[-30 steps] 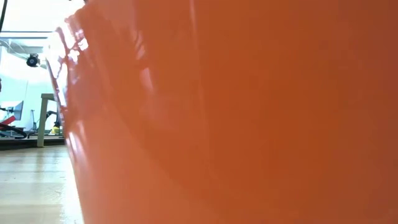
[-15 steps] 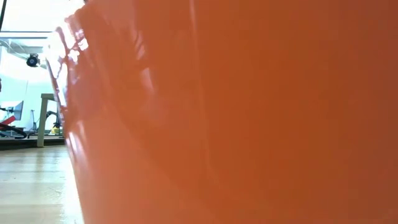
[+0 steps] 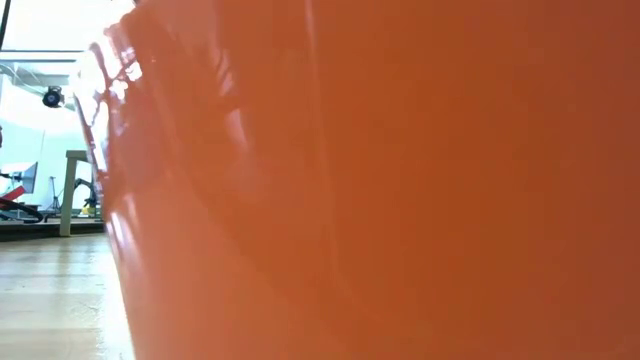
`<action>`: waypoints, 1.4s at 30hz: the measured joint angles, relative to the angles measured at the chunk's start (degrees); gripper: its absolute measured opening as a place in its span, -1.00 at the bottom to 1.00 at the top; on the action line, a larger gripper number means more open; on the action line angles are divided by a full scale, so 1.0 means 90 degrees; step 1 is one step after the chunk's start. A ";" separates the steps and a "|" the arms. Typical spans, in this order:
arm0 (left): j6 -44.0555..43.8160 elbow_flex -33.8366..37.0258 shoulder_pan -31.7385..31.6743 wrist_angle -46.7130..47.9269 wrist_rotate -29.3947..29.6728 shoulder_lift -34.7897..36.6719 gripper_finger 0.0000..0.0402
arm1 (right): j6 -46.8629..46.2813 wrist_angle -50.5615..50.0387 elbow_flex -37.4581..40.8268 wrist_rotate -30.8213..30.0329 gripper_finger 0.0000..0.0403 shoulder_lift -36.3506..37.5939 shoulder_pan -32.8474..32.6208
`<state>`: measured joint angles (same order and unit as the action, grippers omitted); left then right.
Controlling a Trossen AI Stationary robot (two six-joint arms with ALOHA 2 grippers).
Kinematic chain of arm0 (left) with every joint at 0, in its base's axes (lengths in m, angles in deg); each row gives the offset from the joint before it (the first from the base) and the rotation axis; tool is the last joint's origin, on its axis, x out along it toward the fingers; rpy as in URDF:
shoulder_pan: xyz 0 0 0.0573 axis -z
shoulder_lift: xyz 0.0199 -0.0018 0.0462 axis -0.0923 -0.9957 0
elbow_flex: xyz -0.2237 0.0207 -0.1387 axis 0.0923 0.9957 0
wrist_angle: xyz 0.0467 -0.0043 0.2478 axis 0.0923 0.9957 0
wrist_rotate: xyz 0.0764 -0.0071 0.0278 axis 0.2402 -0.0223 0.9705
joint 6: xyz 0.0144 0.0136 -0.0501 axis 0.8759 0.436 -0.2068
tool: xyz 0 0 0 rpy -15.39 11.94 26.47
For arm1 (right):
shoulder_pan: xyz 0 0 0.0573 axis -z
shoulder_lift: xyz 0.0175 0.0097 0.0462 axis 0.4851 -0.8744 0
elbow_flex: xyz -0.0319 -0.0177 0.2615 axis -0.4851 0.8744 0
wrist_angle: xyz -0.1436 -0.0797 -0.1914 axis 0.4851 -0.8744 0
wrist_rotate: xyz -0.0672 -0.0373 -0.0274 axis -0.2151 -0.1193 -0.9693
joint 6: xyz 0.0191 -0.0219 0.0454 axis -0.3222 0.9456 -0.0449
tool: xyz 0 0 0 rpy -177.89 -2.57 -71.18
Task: Pick & Place Mini bowls
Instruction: Put the middle blue bowl on the shelf
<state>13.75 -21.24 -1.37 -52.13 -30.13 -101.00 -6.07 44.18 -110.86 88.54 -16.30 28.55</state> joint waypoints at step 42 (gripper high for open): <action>-0.1822 -0.0001 -0.0130 -0.0368 0.1134 -0.1692 -0.75 | 0.0976 -0.1537 -0.0002 -0.0865 -0.96 0.4295 -0.0002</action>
<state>-2.65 -21.26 -2.54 -55.44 -19.93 -116.23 2.71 30.35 -110.88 80.76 22.36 28.53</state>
